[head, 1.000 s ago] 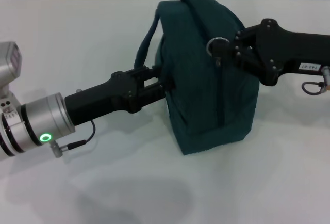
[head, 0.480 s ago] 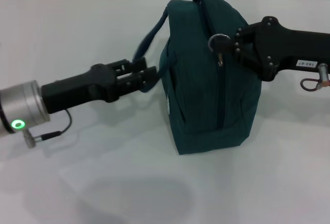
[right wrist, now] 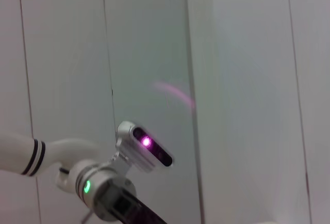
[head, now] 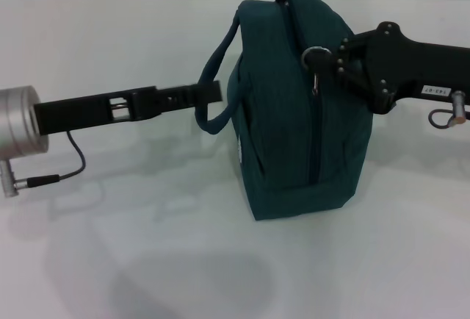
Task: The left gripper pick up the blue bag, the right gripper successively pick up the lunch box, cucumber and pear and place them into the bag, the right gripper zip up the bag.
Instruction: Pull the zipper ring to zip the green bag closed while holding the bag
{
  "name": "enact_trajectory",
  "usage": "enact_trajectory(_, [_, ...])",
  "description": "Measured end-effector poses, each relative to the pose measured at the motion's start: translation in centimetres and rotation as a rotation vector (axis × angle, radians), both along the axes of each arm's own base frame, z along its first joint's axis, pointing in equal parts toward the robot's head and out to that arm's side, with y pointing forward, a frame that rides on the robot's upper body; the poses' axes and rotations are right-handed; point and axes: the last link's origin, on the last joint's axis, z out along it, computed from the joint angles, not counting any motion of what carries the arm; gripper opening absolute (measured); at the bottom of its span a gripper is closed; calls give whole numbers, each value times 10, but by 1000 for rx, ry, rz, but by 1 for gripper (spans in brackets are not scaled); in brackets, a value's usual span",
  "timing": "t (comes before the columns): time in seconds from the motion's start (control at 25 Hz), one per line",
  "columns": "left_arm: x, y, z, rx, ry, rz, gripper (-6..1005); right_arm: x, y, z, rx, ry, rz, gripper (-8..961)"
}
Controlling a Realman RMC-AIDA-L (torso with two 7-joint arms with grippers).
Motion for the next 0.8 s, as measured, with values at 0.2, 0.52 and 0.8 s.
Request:
enact_trajectory(0.2, [23,2,-6,-181,16,112,556,2,1,3,35,0,12,7])
enact_trajectory(0.52, [56,19,-15,-329,143,243,555,4,2,8,79,5,38,6])
enact_trajectory(0.8, [74,29,-17,-380,221,310,554,8,-1,9,111,-2,62,6])
